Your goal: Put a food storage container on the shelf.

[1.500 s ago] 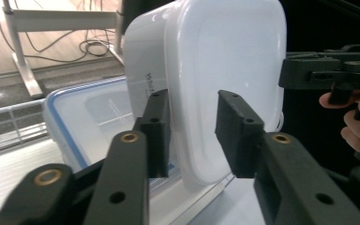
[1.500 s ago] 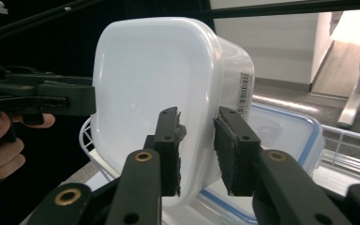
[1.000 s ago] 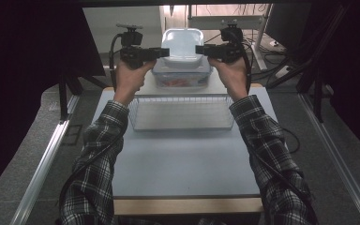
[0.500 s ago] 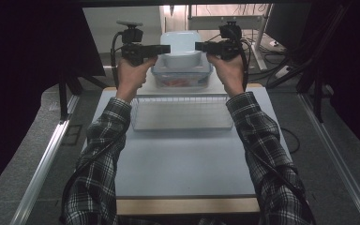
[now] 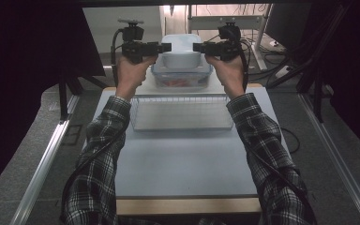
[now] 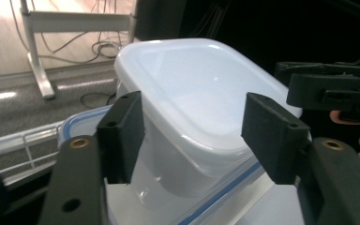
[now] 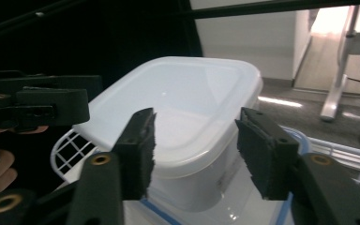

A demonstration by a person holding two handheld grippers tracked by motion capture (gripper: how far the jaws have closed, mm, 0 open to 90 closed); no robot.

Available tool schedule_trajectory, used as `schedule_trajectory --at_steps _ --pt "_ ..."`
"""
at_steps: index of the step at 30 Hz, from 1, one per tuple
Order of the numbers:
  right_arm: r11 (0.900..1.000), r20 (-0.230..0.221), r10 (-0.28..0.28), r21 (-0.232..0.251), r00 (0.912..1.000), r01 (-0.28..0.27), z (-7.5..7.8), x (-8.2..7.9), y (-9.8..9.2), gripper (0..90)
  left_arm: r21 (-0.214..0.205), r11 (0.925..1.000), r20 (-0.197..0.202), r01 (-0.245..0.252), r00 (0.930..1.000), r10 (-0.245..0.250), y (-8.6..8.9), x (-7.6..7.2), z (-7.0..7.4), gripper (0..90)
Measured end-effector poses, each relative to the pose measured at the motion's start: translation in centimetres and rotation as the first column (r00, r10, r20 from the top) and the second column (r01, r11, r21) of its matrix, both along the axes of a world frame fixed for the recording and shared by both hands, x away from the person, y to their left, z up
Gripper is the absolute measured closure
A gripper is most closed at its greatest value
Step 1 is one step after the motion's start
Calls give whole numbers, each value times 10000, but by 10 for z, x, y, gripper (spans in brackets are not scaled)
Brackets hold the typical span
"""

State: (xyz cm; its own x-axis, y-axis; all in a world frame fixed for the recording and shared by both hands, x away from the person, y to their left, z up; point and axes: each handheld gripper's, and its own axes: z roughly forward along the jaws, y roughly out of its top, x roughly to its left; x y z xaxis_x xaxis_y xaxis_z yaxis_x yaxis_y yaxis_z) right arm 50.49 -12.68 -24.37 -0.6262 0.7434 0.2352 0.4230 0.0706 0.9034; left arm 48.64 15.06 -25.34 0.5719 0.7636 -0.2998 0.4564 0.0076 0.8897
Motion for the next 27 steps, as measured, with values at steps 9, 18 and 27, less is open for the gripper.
schedule_trajectory --at_steps 9,18,27 --pt "9952 213 895 -408 9958 -886 -5 -8 0 230 980 9928 375 692 9966 -731 -6 -12 -4 175" --pt "9856 544 1258 -1203 9906 -1186 -15 -21 -1 106 1536 9833 249 979 9944 -1029 -7 -30 -12 77" --pt "9772 578 1666 -1427 9843 -1570 -28 -39 -5 64 1880 9728 107 1351 9902 -1395 -7 -51 -30 46"
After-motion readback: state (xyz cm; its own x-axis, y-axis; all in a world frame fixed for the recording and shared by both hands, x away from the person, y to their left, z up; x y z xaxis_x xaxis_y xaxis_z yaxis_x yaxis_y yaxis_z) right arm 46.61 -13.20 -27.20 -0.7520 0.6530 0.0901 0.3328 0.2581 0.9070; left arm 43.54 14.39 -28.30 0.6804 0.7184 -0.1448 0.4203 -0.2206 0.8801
